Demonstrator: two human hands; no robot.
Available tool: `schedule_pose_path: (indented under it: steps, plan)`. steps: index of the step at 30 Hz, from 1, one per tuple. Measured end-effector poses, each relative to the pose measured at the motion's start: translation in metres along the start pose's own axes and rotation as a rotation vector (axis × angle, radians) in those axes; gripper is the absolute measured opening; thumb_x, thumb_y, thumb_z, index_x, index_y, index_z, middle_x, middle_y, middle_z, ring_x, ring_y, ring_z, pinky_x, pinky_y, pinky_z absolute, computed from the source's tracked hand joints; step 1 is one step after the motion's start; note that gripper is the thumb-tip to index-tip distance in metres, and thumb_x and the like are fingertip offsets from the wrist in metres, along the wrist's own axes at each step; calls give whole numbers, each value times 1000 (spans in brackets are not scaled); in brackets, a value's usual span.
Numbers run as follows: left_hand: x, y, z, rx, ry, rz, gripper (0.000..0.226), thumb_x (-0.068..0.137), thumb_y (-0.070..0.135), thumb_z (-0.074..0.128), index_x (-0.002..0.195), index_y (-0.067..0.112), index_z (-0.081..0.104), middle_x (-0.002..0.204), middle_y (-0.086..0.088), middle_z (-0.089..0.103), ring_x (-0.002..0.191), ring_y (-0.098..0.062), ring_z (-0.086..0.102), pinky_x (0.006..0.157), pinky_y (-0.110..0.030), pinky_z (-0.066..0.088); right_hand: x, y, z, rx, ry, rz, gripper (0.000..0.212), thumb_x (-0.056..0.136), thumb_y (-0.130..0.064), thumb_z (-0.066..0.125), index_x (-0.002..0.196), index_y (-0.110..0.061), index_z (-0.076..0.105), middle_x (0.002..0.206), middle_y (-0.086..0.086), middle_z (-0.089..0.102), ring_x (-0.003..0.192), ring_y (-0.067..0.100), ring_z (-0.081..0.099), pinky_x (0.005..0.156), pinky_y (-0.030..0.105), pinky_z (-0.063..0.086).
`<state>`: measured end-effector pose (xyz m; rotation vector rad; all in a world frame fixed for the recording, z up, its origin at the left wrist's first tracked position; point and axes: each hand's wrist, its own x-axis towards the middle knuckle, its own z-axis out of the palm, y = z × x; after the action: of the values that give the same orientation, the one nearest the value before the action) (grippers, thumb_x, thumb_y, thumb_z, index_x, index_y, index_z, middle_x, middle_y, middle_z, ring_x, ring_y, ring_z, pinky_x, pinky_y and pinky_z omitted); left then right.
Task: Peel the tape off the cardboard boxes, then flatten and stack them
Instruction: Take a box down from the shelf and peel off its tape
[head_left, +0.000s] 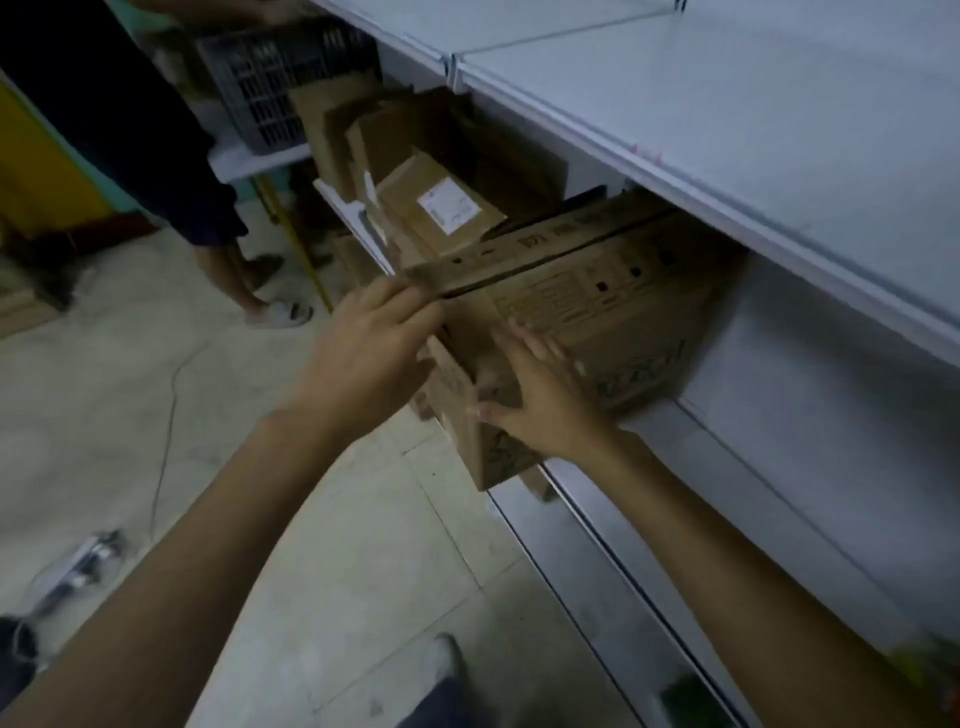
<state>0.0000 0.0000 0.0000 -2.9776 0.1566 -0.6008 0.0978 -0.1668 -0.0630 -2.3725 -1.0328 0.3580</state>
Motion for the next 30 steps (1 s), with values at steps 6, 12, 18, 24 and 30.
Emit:
schedule_pose_path:
  steps: [6,12,18,24,30]
  plan:
    - [3,-17,28,-47,-25,-66,25,61,-3,75,76,13,64,73,-4,61,68,-28,55,50,-23,29,11,4,40,-417,214,17,86,85,-52,61,152,-20,18,161,3,13,148,19,4,116,52,-2]
    - [-7,-37,58,-232,10,-43,36,75,10,74,107,26,70,105,8,71,87,-22,57,61,-23,39,25,4,53,-541,410,60,91,60,-53,83,132,-8,52,140,14,51,134,31,42,111,59,18]
    - [-19,-54,81,-297,123,7,30,78,19,71,105,30,69,113,13,68,108,-20,60,86,-70,36,52,-38,81,-415,564,312,68,55,-26,88,108,3,57,116,23,61,126,43,47,107,54,37]
    - [-30,-88,91,-482,140,266,45,83,25,67,126,22,56,130,-5,57,113,-30,54,73,-46,50,53,-66,85,-451,588,296,35,76,-19,52,106,-8,67,112,16,68,116,43,56,87,49,53]
    - [-19,-114,64,-649,408,316,82,86,21,59,151,26,9,158,-9,0,144,-30,14,103,-54,39,41,-110,60,-72,757,287,48,83,3,61,124,-23,62,127,-5,61,127,25,50,111,60,27]
